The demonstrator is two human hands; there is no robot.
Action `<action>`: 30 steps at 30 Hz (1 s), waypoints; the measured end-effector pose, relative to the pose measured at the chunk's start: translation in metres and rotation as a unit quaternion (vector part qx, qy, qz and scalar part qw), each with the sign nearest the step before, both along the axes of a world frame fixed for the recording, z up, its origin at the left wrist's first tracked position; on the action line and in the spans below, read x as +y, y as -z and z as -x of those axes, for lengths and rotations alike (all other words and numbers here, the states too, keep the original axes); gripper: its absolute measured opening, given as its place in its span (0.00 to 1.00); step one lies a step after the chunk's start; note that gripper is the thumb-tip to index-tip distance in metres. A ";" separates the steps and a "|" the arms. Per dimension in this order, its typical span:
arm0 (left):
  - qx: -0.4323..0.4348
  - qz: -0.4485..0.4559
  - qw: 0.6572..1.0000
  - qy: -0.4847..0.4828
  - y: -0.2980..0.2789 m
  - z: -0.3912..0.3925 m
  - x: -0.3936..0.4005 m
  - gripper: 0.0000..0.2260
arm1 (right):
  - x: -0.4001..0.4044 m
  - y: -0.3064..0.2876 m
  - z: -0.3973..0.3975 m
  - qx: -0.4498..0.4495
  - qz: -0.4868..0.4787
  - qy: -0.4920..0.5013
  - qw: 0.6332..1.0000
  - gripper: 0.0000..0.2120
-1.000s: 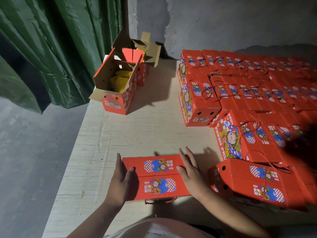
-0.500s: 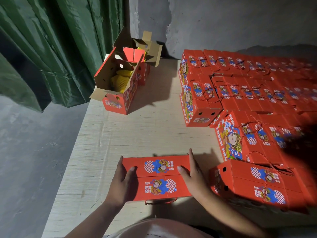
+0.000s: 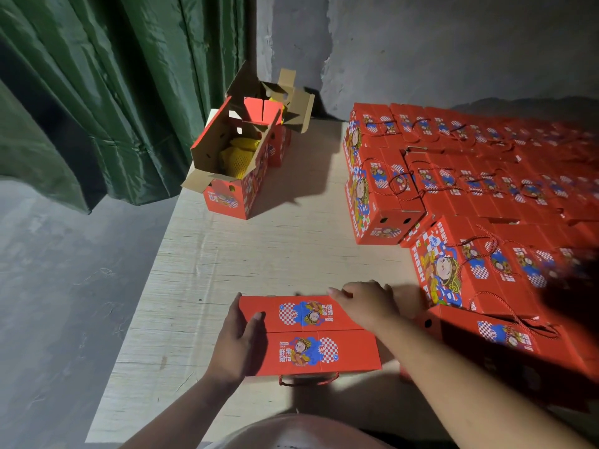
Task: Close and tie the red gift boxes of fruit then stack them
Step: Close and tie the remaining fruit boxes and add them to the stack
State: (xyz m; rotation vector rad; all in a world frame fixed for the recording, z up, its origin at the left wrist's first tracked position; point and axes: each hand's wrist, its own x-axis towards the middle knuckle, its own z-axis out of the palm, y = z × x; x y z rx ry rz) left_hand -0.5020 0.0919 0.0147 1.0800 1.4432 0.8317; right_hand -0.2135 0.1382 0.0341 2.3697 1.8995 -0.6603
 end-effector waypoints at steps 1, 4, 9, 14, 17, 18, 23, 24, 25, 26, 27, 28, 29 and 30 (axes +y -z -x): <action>0.004 -0.003 1.000 0.004 0.001 0.000 0.000 0.19 | 0.008 -0.002 0.004 0.000 0.019 -0.005 1.000 0.33; 0.007 -0.018 1.000 0.014 0.002 0.002 0.000 0.12 | 0.024 -0.005 0.023 0.073 0.065 -0.014 0.995 0.25; 0.014 -0.038 0.999 0.014 0.005 0.004 0.000 0.11 | 0.033 -0.007 0.047 0.251 0.094 0.026 0.963 0.31; 0.021 -0.049 0.998 0.014 0.006 0.004 0.000 0.10 | 0.026 -0.011 0.057 0.334 0.047 0.013 0.941 0.27; 0.011 -0.059 0.998 0.016 0.006 0.003 0.000 0.07 | 0.015 -0.020 0.058 0.347 -0.001 0.015 0.938 0.24; 0.011 -0.062 0.998 0.015 0.005 0.003 0.000 0.07 | 0.009 -0.023 0.057 0.343 -0.012 0.011 0.939 0.24; 0.018 -0.067 0.998 0.013 0.008 0.003 0.000 0.09 | -0.037 -0.035 0.051 0.288 -0.011 -0.047 0.956 0.23; 0.019 -0.065 0.998 0.014 0.010 0.003 0.001 0.09 | -0.050 -0.035 0.051 0.273 -0.019 -0.064 0.960 0.23; 0.020 -0.063 0.998 0.014 0.011 0.004 0.001 0.10 | -0.063 -0.036 0.052 0.252 -0.029 -0.081 0.964 0.24; 0.023 -0.060 0.998 0.012 0.013 0.004 0.001 0.11 | -0.077 -0.036 0.053 0.229 -0.039 -0.095 0.968 0.24; 0.028 -0.059 0.998 0.011 0.014 0.004 0.002 0.11 | -0.091 -0.035 0.054 0.211 -0.044 -0.109 0.970 0.25; 0.031 -0.061 0.998 0.011 0.014 0.004 0.001 0.10 | -0.103 -0.034 0.054 0.203 -0.046 -0.125 0.970 0.25; 0.034 -0.066 0.997 0.011 0.014 0.004 0.001 0.09 | -0.114 -0.032 0.054 0.204 -0.046 -0.148 0.967 0.24; 0.036 -0.069 0.997 0.012 0.013 0.003 0.001 0.08 | -0.123 -0.029 0.054 0.204 -0.044 -0.178 0.962 0.23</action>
